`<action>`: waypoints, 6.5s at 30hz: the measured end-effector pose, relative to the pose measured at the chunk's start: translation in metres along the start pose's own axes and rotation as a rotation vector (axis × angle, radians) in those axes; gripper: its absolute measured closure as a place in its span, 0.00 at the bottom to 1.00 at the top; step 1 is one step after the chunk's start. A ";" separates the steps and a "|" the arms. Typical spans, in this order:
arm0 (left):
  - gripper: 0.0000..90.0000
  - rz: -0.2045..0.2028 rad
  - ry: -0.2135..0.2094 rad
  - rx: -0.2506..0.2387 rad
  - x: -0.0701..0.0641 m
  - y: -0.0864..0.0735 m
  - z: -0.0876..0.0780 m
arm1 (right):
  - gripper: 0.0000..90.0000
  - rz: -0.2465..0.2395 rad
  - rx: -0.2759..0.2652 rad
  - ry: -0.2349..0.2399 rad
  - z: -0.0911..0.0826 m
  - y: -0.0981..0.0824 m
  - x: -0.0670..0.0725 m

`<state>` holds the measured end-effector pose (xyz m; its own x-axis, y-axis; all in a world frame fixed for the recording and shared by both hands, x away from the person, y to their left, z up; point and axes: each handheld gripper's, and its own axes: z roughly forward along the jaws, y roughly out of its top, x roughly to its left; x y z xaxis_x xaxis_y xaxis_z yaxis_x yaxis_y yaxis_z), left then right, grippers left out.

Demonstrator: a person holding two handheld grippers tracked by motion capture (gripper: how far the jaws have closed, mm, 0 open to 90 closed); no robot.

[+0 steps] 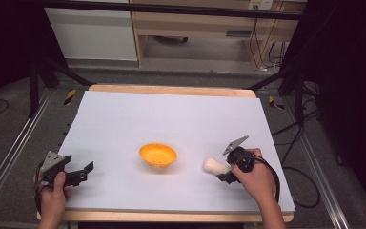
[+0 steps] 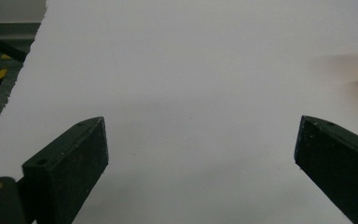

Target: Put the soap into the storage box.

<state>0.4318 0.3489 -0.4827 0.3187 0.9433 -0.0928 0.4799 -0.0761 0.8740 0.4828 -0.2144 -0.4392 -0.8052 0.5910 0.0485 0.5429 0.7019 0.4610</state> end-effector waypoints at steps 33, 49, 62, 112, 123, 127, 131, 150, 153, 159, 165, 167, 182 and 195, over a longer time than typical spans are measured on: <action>0.03 0.003 0.000 0.006 0.000 0.000 0.001 | 0.48 -0.046 0.100 -0.038 0.027 0.018 0.005; 0.03 0.002 -0.003 0.005 0.001 0.000 0.000 | 0.50 -0.034 0.109 -0.039 0.027 0.019 0.006; 0.03 -0.003 -0.002 0.002 0.000 0.000 0.000 | 0.55 -0.036 0.080 -0.017 0.026 0.024 0.008; 0.03 -0.004 -0.001 0.005 0.001 0.000 0.001 | 0.55 -0.254 -0.003 0.071 0.014 0.109 0.033; 0.03 -0.007 -0.005 0.006 0.002 0.000 0.000 | 0.55 -0.279 -0.013 0.082 0.017 0.123 0.040; 0.03 -0.008 -0.005 0.006 0.002 0.000 0.000 | 0.55 -0.289 -0.014 0.087 0.018 0.128 0.043; 0.03 -0.009 -0.006 0.005 0.002 0.000 0.000 | 0.55 -0.290 -0.012 0.096 0.019 0.136 0.046; 0.03 -0.008 -0.004 0.001 0.001 0.000 0.000 | 0.55 -0.325 -0.027 0.116 0.029 0.160 0.054; 0.03 -0.009 -0.003 -0.002 0.001 0.000 0.000 | 0.55 -0.326 -0.022 0.120 0.030 0.162 0.055; 0.03 -0.010 -0.005 -0.003 0.002 0.000 0.000 | 0.55 -0.337 -0.021 0.129 0.036 0.170 0.059; 0.03 -0.011 -0.004 -0.004 0.002 0.000 -0.001 | 0.55 -0.350 -0.008 0.142 0.043 0.179 0.062; 0.03 -0.011 -0.004 -0.004 0.002 0.000 -0.001 | 0.55 -0.349 -0.007 0.145 0.047 0.181 0.064; 0.03 -0.013 -0.004 -0.004 0.002 0.000 0.000 | 0.55 -0.365 0.022 0.138 0.062 0.193 0.069; 0.03 -0.013 -0.004 -0.003 0.002 0.000 0.000 | 0.54 -0.344 -0.046 0.144 0.056 0.193 0.068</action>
<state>0.4323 0.3504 -0.4827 0.3155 0.9430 -0.1058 0.4816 -0.0630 0.8741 0.5462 -0.0163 -0.3967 -0.9658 0.2594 0.0062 0.2260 0.8292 0.5113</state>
